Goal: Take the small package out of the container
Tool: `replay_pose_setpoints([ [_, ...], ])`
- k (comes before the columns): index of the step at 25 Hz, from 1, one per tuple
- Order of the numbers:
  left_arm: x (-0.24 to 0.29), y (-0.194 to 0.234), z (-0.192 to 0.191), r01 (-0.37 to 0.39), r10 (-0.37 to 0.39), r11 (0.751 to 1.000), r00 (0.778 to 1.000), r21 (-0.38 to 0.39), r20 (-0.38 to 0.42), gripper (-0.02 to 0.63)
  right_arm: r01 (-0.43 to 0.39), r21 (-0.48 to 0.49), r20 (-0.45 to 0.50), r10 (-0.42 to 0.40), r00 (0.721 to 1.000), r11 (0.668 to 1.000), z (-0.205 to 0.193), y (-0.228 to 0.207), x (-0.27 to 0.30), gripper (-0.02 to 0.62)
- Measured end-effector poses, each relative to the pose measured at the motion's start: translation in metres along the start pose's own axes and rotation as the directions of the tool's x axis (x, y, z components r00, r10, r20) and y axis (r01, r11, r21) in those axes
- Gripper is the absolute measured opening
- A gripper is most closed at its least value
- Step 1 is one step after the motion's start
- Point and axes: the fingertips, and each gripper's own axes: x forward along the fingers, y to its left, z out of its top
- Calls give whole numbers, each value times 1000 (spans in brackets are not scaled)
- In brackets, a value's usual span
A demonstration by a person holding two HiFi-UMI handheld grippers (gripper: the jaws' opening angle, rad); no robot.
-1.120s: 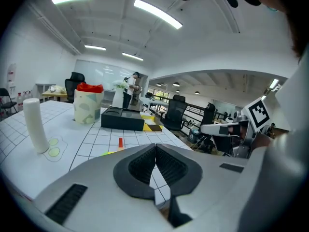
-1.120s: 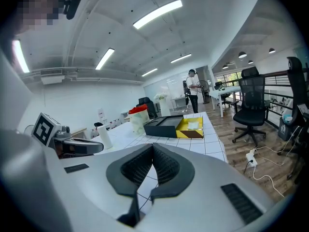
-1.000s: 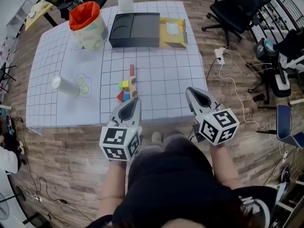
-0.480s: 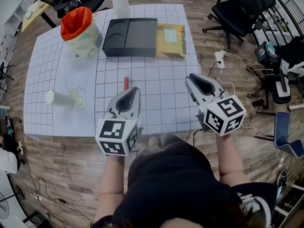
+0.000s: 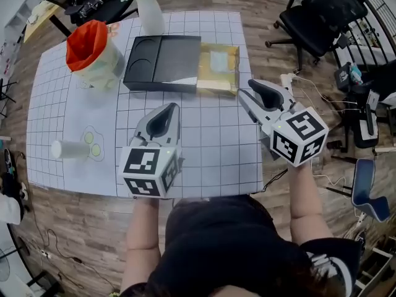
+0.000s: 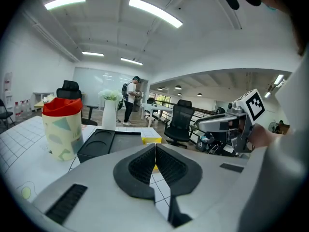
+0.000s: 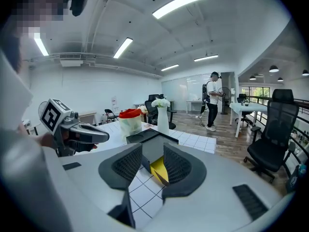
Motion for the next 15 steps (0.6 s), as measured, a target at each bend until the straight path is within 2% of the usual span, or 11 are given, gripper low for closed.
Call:
replay_pose_setpoints([
  [7, 50, 21, -2, -56, 55, 998, 998, -32, -38, 28, -27, -42, -39, 25, 999, 999, -1, -42, 51, 181],
  [15, 93, 41, -17, -112, 107, 992, 991, -58, -82, 28, -65, -85, -183, 48, 982, 994, -41, -71, 121, 190],
])
